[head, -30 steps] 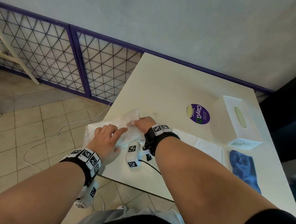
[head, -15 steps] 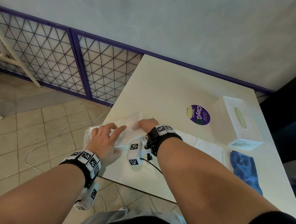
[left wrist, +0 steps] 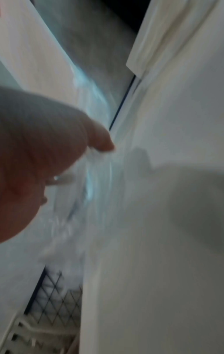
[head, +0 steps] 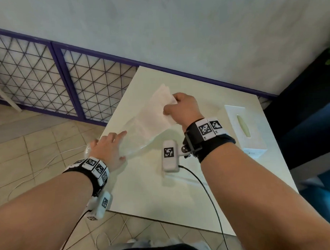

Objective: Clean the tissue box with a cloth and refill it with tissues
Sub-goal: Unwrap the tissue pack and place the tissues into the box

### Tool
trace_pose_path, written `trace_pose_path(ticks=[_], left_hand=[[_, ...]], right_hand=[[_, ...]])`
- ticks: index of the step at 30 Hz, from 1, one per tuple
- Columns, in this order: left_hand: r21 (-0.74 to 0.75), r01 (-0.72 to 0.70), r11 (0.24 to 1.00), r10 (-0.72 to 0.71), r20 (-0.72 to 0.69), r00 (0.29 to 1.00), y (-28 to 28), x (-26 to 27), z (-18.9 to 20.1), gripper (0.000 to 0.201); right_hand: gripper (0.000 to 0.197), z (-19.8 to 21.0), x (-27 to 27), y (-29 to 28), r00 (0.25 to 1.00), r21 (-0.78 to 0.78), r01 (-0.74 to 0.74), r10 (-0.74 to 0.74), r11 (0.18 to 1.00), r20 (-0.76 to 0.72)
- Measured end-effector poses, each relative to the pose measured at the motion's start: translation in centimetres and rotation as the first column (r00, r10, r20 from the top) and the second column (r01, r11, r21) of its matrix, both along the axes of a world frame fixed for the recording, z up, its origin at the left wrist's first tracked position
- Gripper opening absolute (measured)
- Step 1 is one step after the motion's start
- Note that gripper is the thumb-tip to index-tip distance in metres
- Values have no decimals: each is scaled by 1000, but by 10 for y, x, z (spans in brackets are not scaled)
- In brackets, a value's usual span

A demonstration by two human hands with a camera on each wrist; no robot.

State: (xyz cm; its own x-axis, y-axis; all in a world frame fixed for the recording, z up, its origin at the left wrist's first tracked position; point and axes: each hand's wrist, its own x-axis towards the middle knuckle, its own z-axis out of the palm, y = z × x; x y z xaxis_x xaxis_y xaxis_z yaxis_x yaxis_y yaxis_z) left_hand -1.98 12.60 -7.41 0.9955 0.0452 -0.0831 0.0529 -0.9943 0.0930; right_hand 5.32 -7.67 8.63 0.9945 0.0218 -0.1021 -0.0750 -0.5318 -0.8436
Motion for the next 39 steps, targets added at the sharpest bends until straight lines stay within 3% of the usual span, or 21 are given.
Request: trace_pose_path(ticks=[3, 5, 7, 8, 9, 10, 11, 12, 13, 14, 16, 18, 21, 23, 25, 27, 29, 32, 36, 39], left_hand=[[-1, -94, 996, 92, -187, 978, -25, 17, 14, 103], [-97, -134, 986, 122, -123, 985, -42, 22, 24, 107], [-404, -104, 909, 126, 30, 992, -60, 24, 37, 105], [-670, -79, 738, 139, 37, 990, -69, 24, 43, 106], [-889, -100, 447, 124, -49, 991, -78, 23, 49, 111], [-983, -138, 125, 66, -130, 989, -85, 21, 54, 115], [-973, -189, -131, 0, -191, 982, -91, 19, 56, 112], [-921, -233, -314, -68, -222, 973, -97, 16, 58, 98], [-871, -260, -416, -120, -231, 966, -101, 15, 59, 80], [-841, -276, -466, -161, -226, 961, -106, 12, 62, 65], [-814, -288, -505, -195, -217, 956, -117, 7, 70, 48], [-766, -307, -565, -174, -254, 951, -127, 1, 76, 38], [-647, -257, -718, -57, -314, 948, -133, -4, 73, 36], [-692, -249, -678, -43, -300, 953, -131, -8, 72, 31], [-786, -237, -571, -11, -282, 959, -129, -11, 69, 19], [-907, -237, -348, -22, -245, 969, -129, -20, 71, 15], [-961, -260, -96, -106, -250, 962, -129, -30, 68, 53], [-954, -277, 114, -224, -296, 928, -137, -44, 53, 59], [-885, -344, 314, -208, -418, 884, -151, -45, 17, 65], [-829, -394, 396, -176, -490, 854, -160, -36, -5, 57]], right_hand=[[25, 27, -9, -27, 996, -57, -16, 21, 998, 90], [25, 39, -17, -44, 991, -102, -43, 55, 994, 118], [24, 46, -27, -57, 990, -94, -53, 65, 994, 125], [23, 47, -30, -63, 990, -83, -56, 66, 995, 128], [23, 47, -32, -67, 990, -67, -58, 67, 996, 127], [23, 47, -34, -70, 990, -46, -59, 64, 997, 123], [23, 46, -36, -72, 991, -19, -56, 58, 998, 118], [24, 45, -37, -74, 993, 22, -50, 47, 998, 109], [25, 44, -39, -76, 995, 85, -43, 35, 995, 89], [25, 43, -41, -79, 998, 163, -34, 26, 986, 55], [25, 41, -46, -87, 999, 343, -13, 26, 939, -35], [26, 39, -52, -95, 994, 466, 1, 51, 885, -98], [25, 32, -57, -106, 993, 501, 22, 37, 865, -109], [25, 27, -60, -114, 996, 479, 42, 4, 877, -95], [28, 19, -66, -126, 997, 456, 57, -24, 888, -78], [38, 5, -75, -144, 997, 403, 59, -36, 914, -63], [42, -15, -89, -169, 996, 306, 26, 1, 952, -86], [40, -51, -114, -204, 967, 180, -44, 88, 983, -240], [45, -106, -129, -229, 897, 89, 8, 33, 996, -440], [40, -134, -127, -232, 847, 50, 41, -8, 998, -532]])
